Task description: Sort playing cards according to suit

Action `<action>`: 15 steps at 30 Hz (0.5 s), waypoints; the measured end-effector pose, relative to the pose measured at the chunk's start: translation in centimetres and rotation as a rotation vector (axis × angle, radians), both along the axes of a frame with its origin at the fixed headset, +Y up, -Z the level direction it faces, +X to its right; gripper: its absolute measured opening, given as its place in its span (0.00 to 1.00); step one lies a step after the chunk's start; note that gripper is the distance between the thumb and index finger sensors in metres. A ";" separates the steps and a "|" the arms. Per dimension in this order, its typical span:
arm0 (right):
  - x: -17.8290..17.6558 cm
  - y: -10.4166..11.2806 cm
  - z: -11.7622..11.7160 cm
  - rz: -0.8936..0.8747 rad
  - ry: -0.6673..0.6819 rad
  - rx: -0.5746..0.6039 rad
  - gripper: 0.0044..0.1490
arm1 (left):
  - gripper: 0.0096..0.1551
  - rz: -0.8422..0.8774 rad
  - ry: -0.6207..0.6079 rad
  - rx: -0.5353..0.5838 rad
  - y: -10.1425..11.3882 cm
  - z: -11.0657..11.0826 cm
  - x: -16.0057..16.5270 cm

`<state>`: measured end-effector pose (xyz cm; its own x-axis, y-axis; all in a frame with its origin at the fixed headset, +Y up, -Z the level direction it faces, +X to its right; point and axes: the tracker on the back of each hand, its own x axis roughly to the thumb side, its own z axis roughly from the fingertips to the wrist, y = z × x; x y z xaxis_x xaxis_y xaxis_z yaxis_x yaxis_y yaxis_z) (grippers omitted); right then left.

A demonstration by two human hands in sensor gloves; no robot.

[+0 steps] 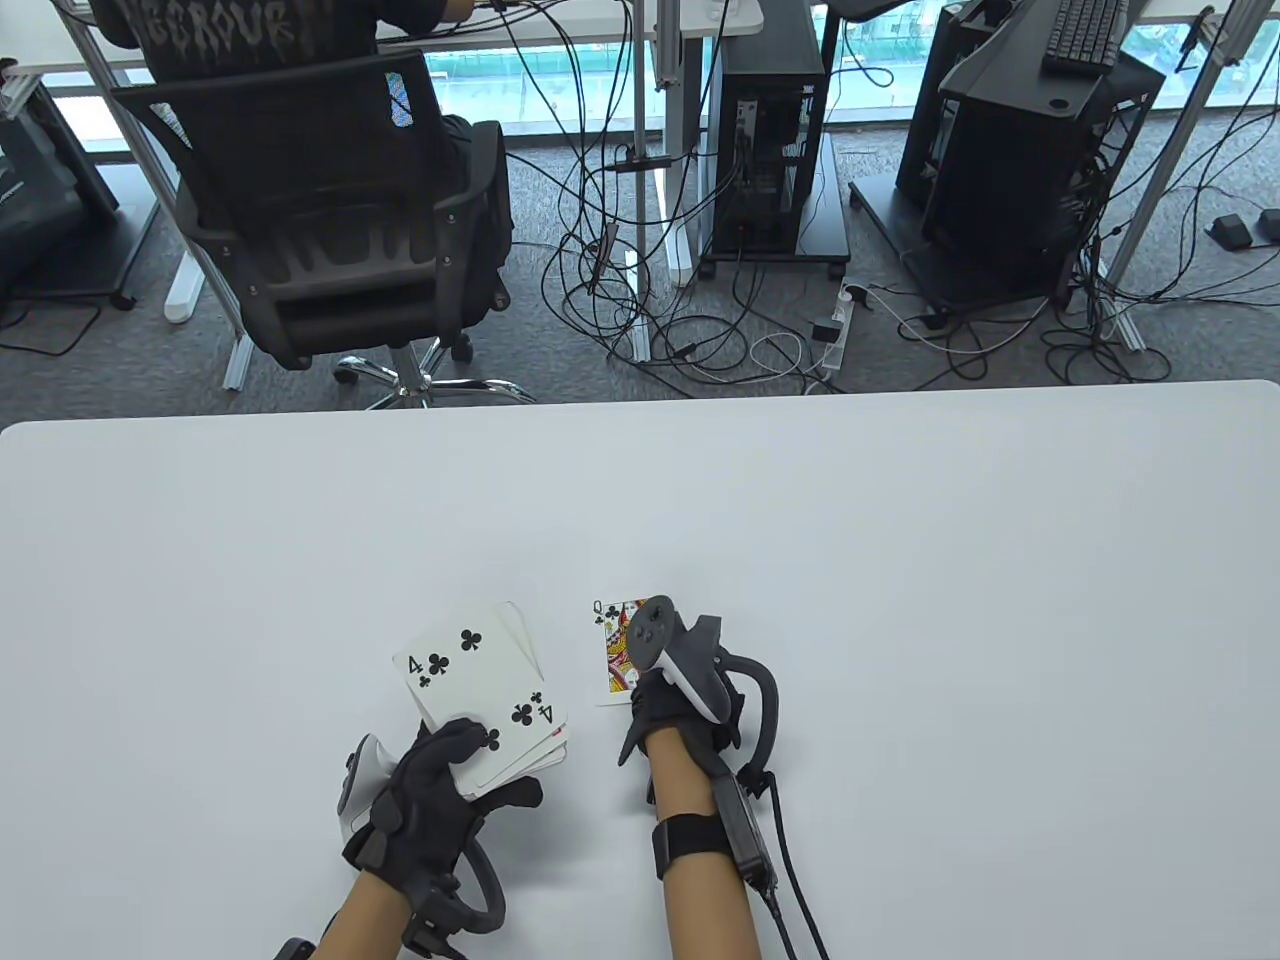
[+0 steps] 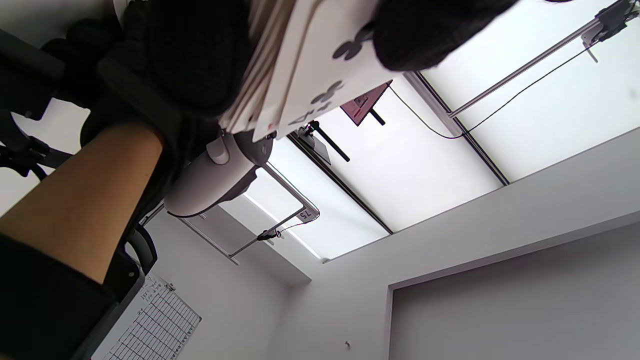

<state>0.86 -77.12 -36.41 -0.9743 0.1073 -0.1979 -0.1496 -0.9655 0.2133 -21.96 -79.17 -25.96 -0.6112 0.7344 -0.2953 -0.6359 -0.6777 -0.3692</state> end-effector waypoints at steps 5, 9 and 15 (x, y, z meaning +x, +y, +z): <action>-1.5 -0.1 0.2 0.244 0.083 0.002 0.28 | 0.37 -0.009 0.004 0.003 0.1 0.0 0.0; -1.8 -0.2 0.4 0.392 0.107 -0.016 0.32 | 0.37 -0.020 -0.002 0.004 0.0 0.0 0.0; -0.7 1.9 0.3 0.338 0.141 0.117 0.37 | 0.37 -0.053 0.003 -0.011 -0.3 0.0 -0.2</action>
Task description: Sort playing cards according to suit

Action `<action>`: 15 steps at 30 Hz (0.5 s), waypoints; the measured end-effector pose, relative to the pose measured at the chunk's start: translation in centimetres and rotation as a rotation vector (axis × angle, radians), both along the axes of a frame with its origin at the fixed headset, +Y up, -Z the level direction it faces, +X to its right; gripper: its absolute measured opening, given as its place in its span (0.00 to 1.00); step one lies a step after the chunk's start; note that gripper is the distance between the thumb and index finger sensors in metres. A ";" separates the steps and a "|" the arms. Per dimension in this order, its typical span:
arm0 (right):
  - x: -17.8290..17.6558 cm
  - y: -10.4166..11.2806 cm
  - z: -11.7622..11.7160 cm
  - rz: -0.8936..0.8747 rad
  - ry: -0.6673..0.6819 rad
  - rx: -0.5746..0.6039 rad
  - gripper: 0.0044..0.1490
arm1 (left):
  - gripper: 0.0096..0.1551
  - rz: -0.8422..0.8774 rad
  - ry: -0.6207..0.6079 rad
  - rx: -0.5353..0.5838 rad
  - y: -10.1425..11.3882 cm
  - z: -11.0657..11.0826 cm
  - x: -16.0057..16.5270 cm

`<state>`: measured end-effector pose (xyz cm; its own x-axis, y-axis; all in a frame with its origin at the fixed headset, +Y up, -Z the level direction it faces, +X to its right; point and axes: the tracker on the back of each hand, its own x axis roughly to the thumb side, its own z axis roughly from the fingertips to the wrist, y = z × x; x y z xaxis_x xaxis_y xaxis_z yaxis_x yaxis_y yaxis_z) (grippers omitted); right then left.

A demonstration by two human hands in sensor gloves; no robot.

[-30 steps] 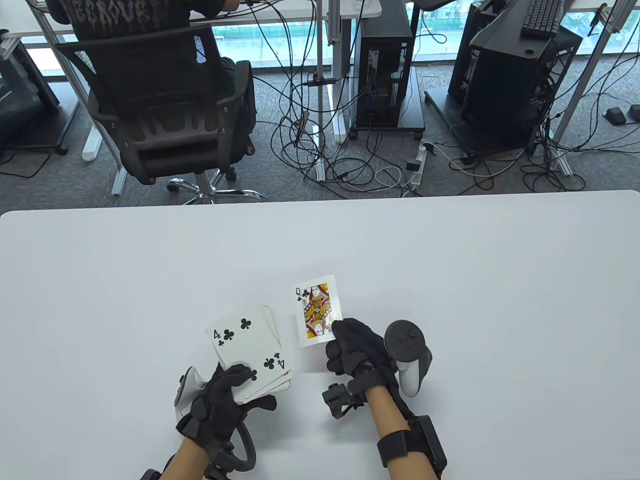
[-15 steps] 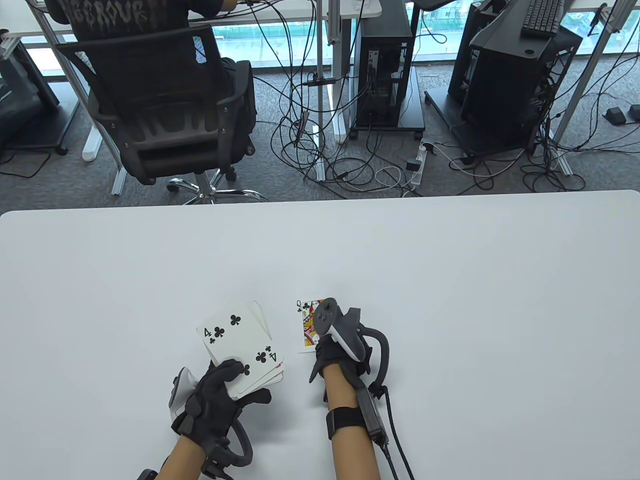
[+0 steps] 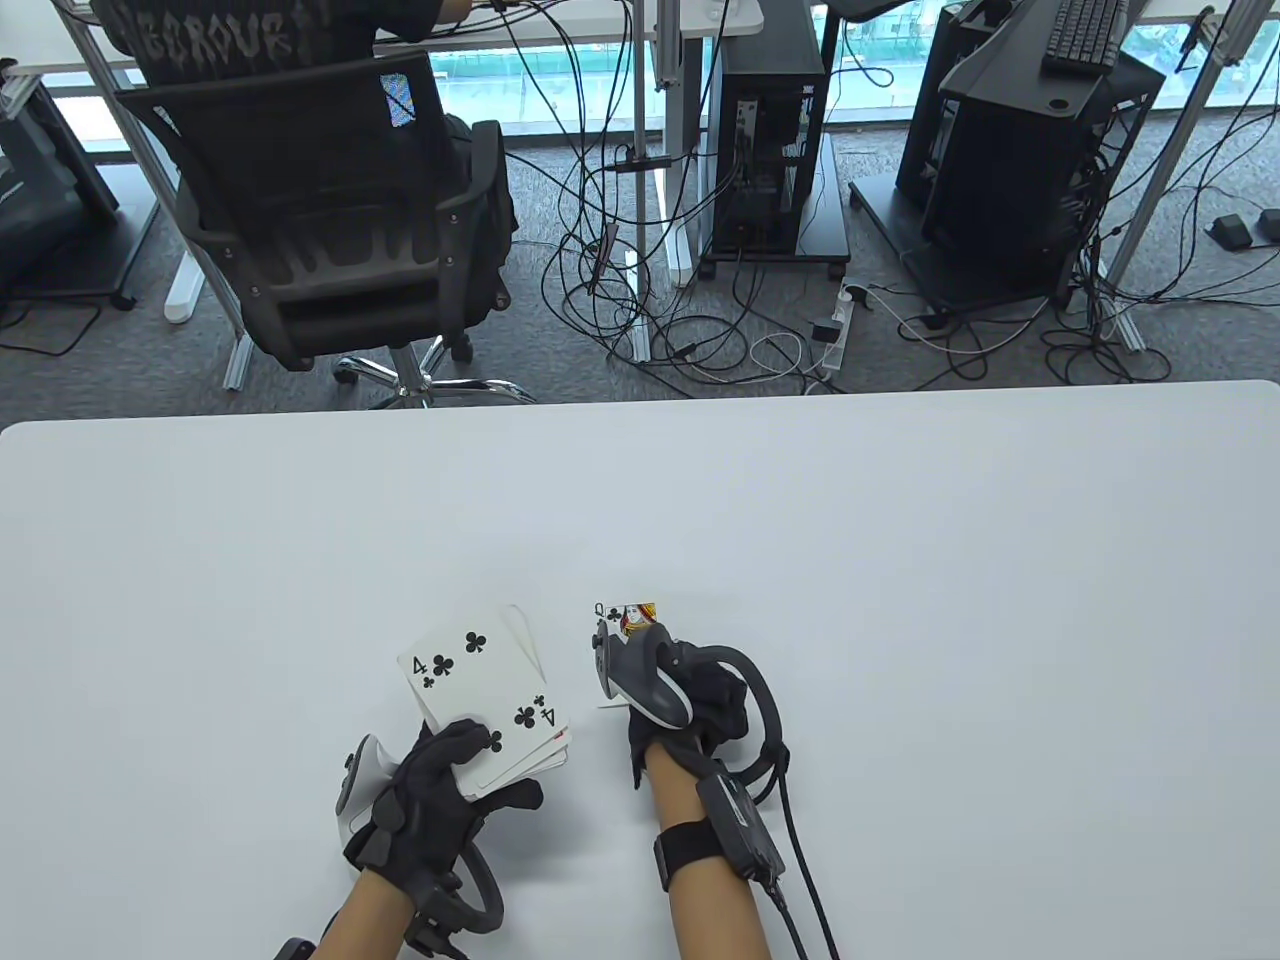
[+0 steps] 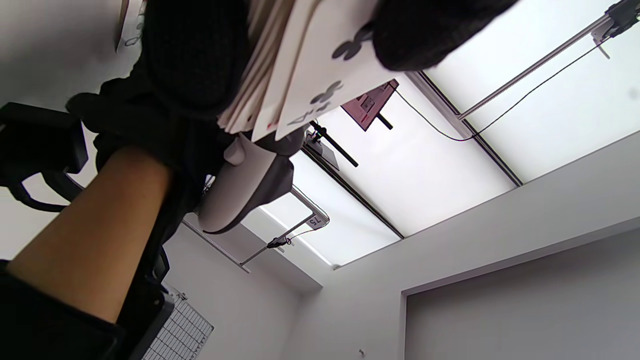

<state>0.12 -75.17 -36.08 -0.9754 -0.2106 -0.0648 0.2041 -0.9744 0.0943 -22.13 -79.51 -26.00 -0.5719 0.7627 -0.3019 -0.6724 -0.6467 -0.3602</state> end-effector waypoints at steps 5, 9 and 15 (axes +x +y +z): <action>1.0 3.9 2.6 -0.568 0.179 0.192 0.35 | 0.37 -0.032 -0.005 -0.001 -0.2 0.0 0.0; 0.4 4.9 5.8 -0.889 0.386 0.303 0.35 | 0.37 -0.021 -0.009 -0.003 -0.4 0.0 0.2; -2.1 4.2 8.6 -0.863 0.550 0.201 0.55 | 0.37 -0.041 -0.032 -0.003 -0.5 0.0 0.2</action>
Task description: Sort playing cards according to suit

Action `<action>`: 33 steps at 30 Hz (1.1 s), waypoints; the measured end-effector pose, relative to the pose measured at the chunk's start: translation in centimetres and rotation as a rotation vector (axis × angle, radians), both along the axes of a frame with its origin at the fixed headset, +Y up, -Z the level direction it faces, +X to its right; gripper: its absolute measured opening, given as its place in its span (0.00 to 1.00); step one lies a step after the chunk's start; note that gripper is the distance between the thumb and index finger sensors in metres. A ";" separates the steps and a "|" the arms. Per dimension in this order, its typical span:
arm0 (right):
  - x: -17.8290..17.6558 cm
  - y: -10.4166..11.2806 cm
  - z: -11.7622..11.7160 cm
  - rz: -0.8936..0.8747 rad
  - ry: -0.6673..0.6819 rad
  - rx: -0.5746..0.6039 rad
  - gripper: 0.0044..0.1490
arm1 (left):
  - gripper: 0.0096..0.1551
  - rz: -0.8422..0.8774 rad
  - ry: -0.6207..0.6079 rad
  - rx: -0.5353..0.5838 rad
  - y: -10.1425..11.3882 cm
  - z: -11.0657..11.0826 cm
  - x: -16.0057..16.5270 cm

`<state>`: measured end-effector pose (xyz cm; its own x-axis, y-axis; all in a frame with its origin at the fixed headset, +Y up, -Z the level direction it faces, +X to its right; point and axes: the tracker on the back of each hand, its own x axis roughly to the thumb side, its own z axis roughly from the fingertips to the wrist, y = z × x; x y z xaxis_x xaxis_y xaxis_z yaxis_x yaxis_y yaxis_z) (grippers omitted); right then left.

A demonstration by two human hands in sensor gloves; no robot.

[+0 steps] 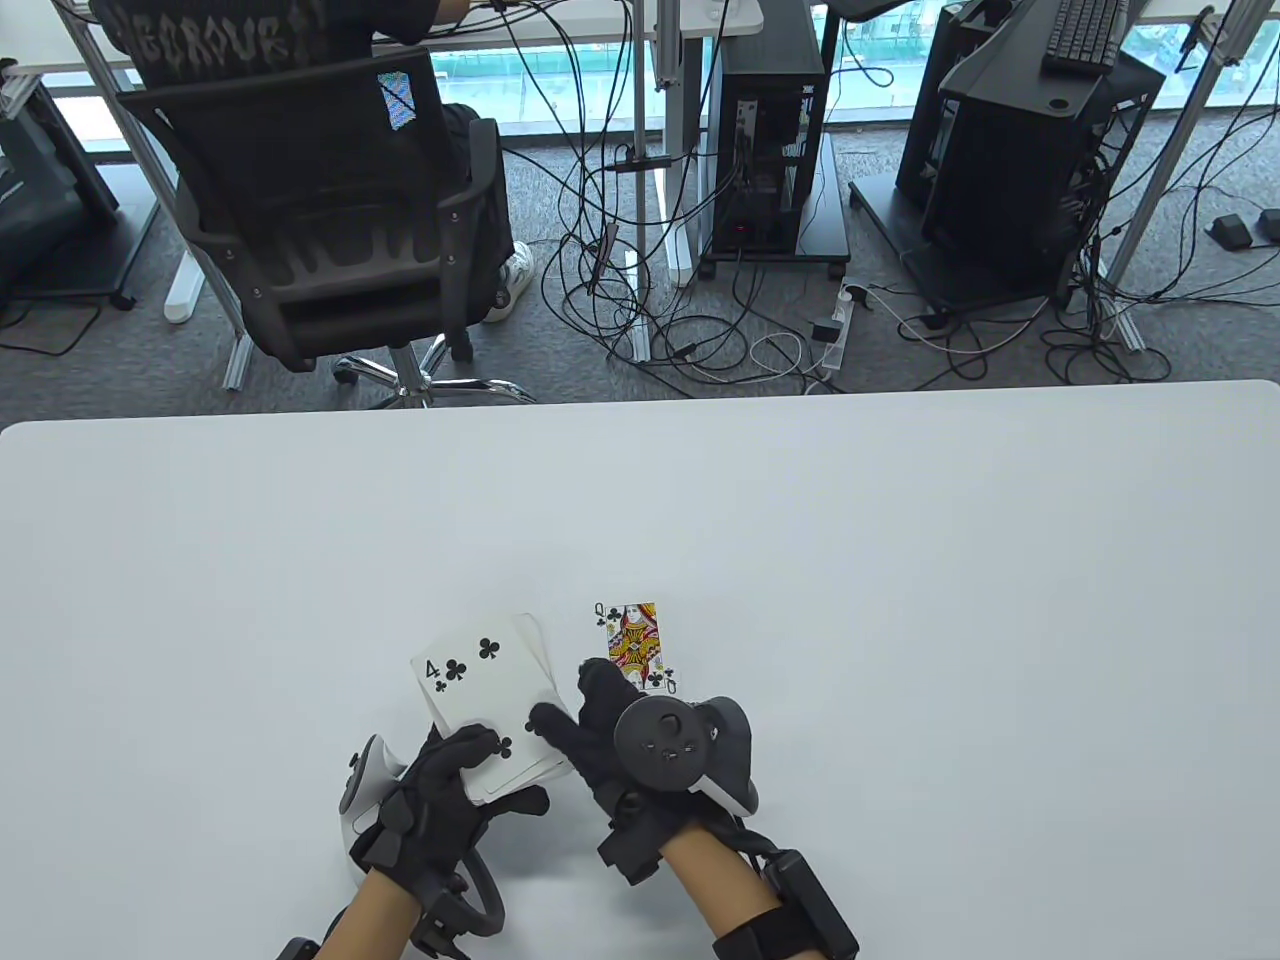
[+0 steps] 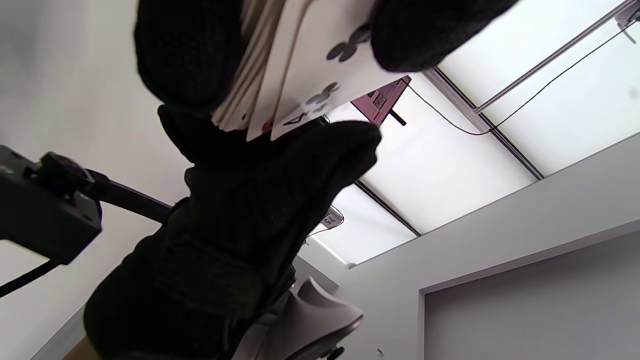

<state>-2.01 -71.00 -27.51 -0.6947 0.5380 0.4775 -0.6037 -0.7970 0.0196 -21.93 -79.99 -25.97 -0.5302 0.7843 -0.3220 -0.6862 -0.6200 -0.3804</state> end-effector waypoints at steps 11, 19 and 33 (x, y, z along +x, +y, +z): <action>-0.4 0.2 0.2 -0.019 -0.052 0.115 0.38 | 0.37 -0.009 -0.020 0.021 -0.4 -0.3 0.0; 0.8 0.3 -0.3 -0.086 -0.045 0.074 0.25 | 0.38 -0.017 -0.043 0.043 -0.4 -0.4 0.2; 6.7 -2.2 -5.3 -0.456 -0.363 -0.240 0.24 | 0.37 0.026 0.022 0.010 -0.4 -0.5 -0.3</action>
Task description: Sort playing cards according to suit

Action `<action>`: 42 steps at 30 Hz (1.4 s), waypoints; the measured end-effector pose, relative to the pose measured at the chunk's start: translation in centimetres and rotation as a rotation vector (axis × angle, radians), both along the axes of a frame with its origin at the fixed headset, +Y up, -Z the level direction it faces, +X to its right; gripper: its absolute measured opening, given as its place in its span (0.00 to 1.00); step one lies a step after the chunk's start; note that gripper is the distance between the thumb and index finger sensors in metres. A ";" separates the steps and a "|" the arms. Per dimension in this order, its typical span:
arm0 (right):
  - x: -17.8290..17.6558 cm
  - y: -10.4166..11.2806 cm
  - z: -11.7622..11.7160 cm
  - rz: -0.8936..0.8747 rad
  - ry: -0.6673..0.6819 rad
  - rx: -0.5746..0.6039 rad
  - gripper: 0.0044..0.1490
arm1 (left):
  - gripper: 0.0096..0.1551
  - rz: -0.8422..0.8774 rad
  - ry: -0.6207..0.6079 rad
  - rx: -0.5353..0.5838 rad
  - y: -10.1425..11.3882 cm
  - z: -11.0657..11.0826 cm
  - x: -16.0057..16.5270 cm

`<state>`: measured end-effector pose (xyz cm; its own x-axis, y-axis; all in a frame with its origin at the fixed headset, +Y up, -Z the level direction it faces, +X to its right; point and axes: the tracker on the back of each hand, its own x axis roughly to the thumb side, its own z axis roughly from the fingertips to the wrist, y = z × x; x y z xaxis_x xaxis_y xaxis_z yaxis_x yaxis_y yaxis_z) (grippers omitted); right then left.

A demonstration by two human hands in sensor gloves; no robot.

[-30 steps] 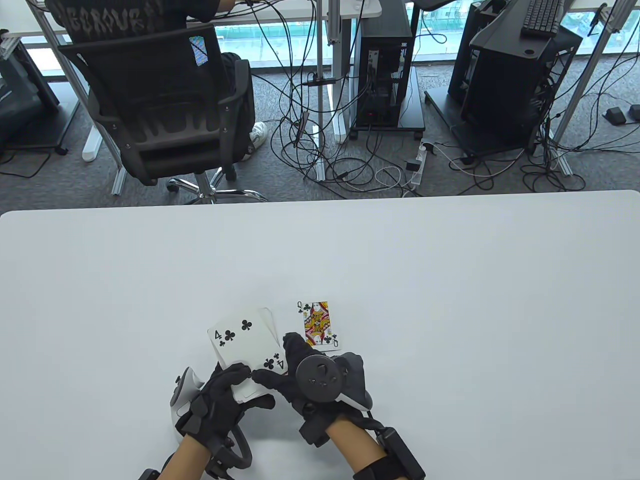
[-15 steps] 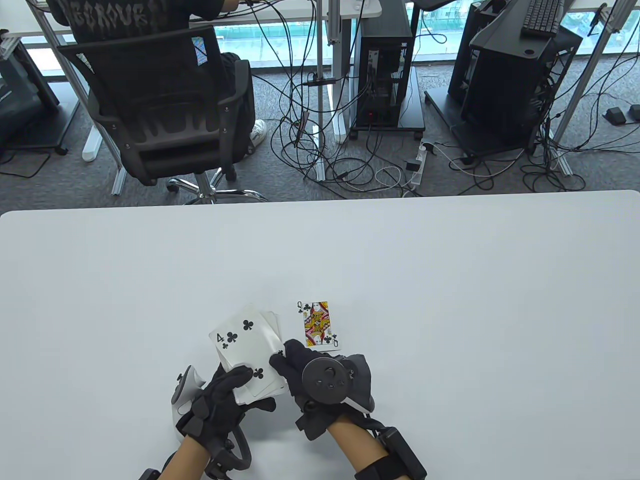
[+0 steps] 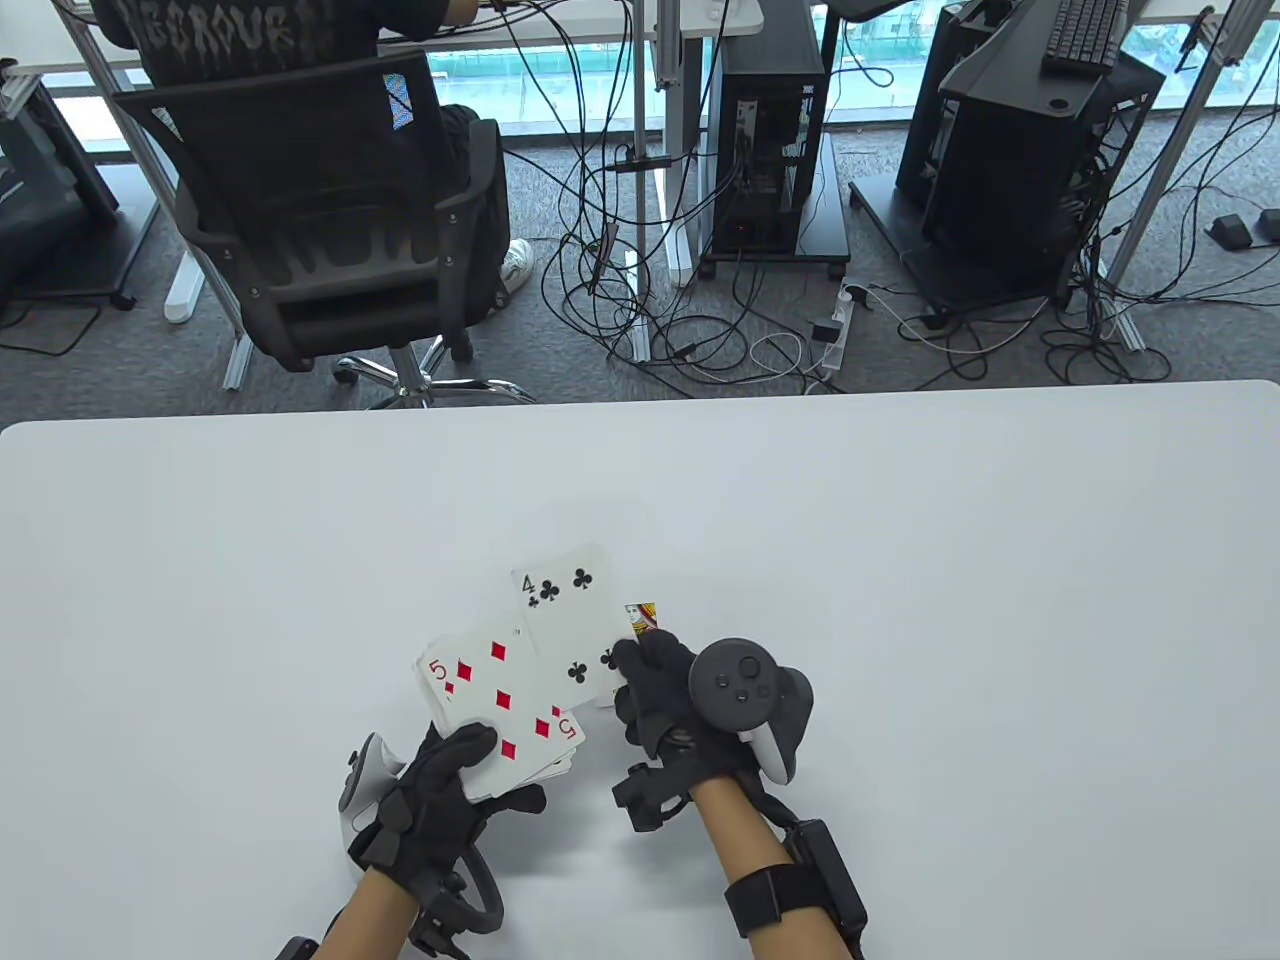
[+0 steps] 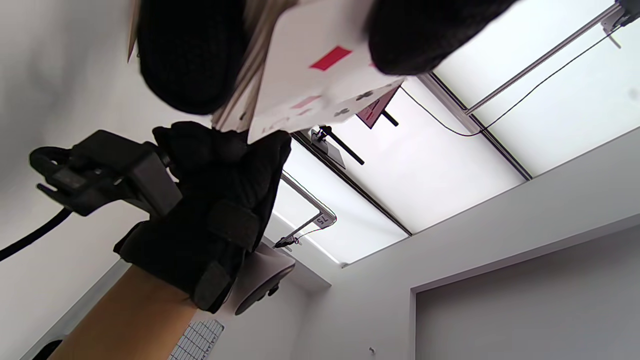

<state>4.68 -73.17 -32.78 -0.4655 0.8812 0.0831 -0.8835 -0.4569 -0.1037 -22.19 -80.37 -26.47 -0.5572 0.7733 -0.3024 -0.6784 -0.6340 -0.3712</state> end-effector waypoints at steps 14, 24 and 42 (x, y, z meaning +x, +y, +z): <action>-2.1 -3.8 -3.0 0.700 -0.114 -0.359 0.25 | 0.37 0.016 0.028 -0.007 0.3 0.1 -0.3; -4.6 -4.2 -3.2 1.063 -0.078 -0.367 0.28 | 0.37 0.010 0.022 -0.010 0.3 0.2 -0.4; -4.7 2.2 1.1 0.530 0.177 0.021 0.37 | 0.37 -0.022 -0.004 -0.017 0.0 0.1 -0.3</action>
